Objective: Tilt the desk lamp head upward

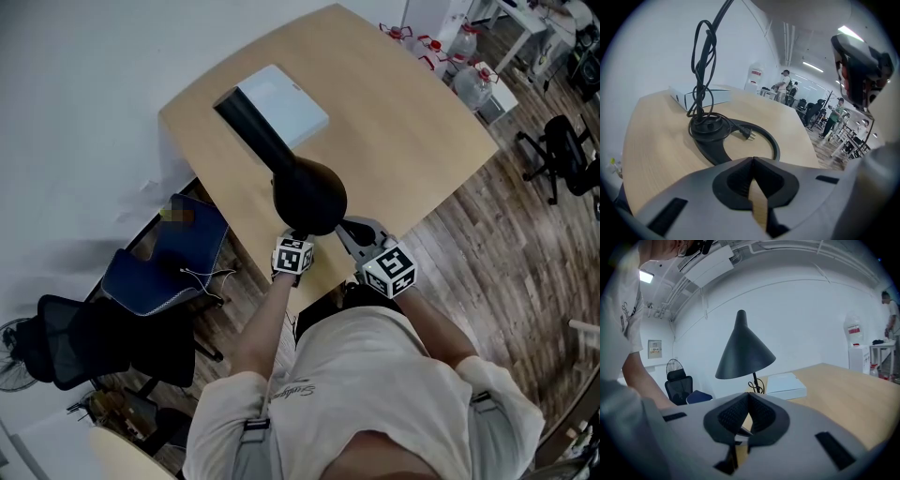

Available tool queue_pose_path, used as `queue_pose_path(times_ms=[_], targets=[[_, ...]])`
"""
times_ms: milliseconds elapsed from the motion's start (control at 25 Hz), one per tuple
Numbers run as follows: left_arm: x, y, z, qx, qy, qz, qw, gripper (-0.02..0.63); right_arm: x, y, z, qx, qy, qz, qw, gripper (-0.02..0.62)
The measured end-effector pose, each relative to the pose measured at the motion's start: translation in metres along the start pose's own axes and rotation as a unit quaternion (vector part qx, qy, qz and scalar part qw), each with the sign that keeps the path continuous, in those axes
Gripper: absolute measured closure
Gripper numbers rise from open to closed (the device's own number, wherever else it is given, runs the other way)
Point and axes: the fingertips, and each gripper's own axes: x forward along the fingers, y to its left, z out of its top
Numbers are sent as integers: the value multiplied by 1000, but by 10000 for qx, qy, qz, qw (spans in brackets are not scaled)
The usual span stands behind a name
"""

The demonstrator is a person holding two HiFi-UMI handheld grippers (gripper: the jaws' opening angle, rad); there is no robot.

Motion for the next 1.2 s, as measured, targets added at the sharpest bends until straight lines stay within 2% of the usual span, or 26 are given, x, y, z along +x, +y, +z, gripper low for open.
queue_pose_path(times_ms=[360, 680, 880, 1200], targets=[[-3, 4, -2, 15, 134, 106, 9999, 591, 1, 1, 4, -6, -39, 54, 10000, 600], [-3, 2, -3, 20, 57, 100, 9999, 591, 3, 4, 9, -15, -138, 100, 9999, 600], [-4, 2, -3, -82, 53, -9, 10000, 591, 4, 8, 17, 10, -371, 136, 9992, 600], [-4, 1, -3, 36, 128, -93, 9999, 591, -1, 8, 24, -153, -673, 67, 9976, 600]])
